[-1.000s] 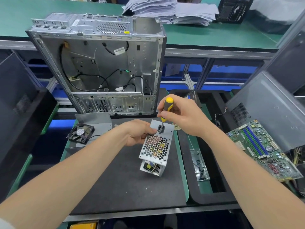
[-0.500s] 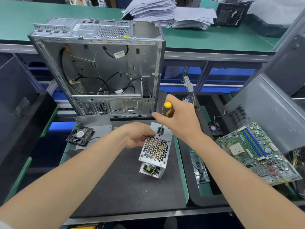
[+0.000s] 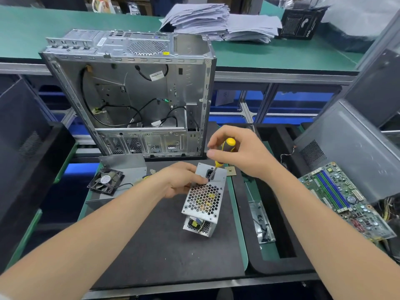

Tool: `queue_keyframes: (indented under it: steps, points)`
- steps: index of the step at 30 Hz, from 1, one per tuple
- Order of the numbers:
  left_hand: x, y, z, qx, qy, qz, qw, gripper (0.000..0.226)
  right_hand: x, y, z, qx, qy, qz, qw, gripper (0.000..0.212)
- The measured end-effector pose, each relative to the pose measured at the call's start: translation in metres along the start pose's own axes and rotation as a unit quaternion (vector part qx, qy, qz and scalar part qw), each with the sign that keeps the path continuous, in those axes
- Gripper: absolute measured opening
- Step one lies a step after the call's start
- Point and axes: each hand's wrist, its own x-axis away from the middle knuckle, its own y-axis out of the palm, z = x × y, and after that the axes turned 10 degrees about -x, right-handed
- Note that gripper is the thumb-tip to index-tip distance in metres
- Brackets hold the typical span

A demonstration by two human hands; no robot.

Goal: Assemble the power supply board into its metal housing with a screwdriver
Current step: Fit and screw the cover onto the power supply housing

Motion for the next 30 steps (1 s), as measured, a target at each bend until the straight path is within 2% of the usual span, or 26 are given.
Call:
queue_keyframes:
  steps: [2, 3, 5, 7, 9, 13, 17, 20, 24, 27, 28, 30]
  points:
    - [0.001, -0.003, 0.002, -0.096, 0.049, 0.053, 0.993, 0.049, -0.001, -0.01, -0.003, -0.006, -0.011, -0.047, 0.999, 0.014]
    - [0.002, -0.005, 0.005, -0.153, 0.099, 0.092, 0.979, 0.055, -0.002, -0.013, -0.004, -0.008, -0.011, -0.073, 0.997, 0.015]
    - [0.007, -0.01, 0.013, -0.249, 0.235, 0.127, 0.931, 0.051, -0.004, -0.018, -0.006, -0.005, -0.006, -0.115, 0.993, 0.016]
    - [0.012, -0.012, 0.021, -0.279, 0.32, 0.089, 0.901, 0.043, -0.007, -0.02, -0.007, 0.001, -0.001, -0.142, 0.99, 0.017]
    - [0.014, -0.012, 0.024, -0.272, 0.34, 0.057, 0.899, 0.034, -0.01, -0.018, -0.009, 0.022, -0.002, -0.136, 0.99, 0.017]
    - [0.013, -0.012, 0.026, -0.247, 0.342, 0.047, 0.906, 0.015, -0.012, -0.004, -0.01, 0.125, -0.018, -0.025, 0.992, 0.026]
    - [0.012, -0.01, 0.024, -0.22, 0.336, 0.058, 0.914, 0.021, -0.009, 0.018, -0.006, 0.185, -0.013, 0.109, 0.977, 0.043]
    - [0.01, -0.007, 0.022, -0.213, 0.322, 0.074, 0.92, 0.026, -0.008, 0.029, -0.005, 0.218, -0.017, 0.142, 0.965, 0.039]
    - [0.01, -0.007, 0.023, -0.227, 0.309, 0.086, 0.919, 0.02, -0.007, 0.023, -0.006, 0.198, -0.065, 0.069, 0.976, 0.022]
    - [0.011, -0.014, 0.021, -0.286, 0.287, 0.078, 0.911, 0.025, -0.007, 0.007, -0.009, 0.117, -0.028, -0.046, 0.992, 0.011]
    - [0.009, -0.017, 0.019, -0.297, 0.259, 0.077, 0.916, 0.03, -0.008, 0.002, -0.01, 0.107, -0.014, -0.081, 0.991, 0.011]
    - [0.006, -0.018, 0.013, -0.249, 0.154, 0.07, 0.954, 0.036, -0.01, -0.007, -0.01, 0.098, 0.004, -0.131, 0.987, 0.013]
